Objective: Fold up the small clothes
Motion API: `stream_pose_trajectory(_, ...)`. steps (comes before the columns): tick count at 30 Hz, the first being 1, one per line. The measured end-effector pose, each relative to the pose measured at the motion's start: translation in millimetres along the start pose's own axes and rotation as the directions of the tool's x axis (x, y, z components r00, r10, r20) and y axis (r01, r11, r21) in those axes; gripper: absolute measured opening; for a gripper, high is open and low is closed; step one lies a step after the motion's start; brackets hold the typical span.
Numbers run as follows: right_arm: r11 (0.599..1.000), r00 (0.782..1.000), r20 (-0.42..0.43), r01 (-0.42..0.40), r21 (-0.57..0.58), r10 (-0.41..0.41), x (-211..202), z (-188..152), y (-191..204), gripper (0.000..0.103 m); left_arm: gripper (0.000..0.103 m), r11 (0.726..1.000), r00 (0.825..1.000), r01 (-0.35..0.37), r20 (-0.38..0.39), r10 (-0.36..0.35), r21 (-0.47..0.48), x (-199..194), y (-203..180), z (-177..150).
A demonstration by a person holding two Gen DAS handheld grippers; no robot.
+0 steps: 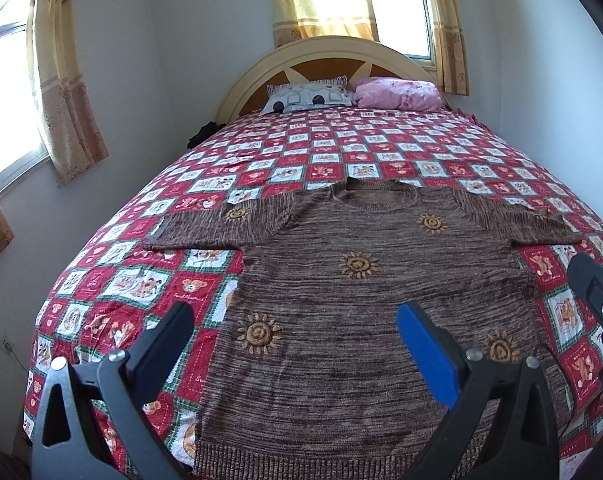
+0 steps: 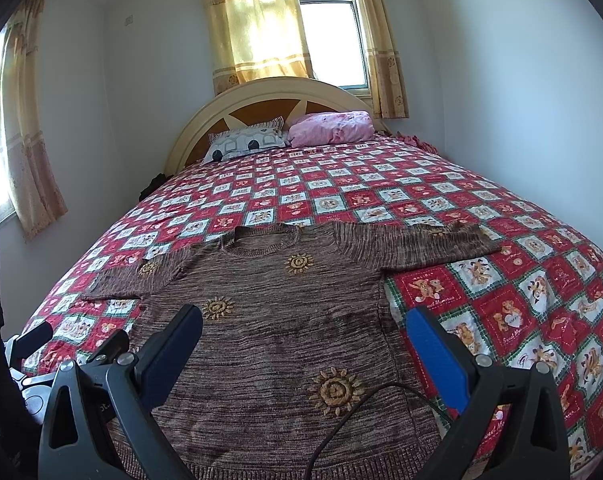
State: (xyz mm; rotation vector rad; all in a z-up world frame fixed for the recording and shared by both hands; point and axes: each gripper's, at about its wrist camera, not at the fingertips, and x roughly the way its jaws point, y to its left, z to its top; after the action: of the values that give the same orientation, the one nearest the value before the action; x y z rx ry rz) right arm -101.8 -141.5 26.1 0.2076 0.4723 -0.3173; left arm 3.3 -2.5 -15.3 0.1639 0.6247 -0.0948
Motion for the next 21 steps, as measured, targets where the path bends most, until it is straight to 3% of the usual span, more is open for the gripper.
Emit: stream_pose_trajectory(21,0.999,0.998,-0.047,0.033,0.004,-0.033,20,-5,-7,0.102,0.103,0.999,0.999,0.039,-0.034,-0.039,0.016,19,-5,-5)
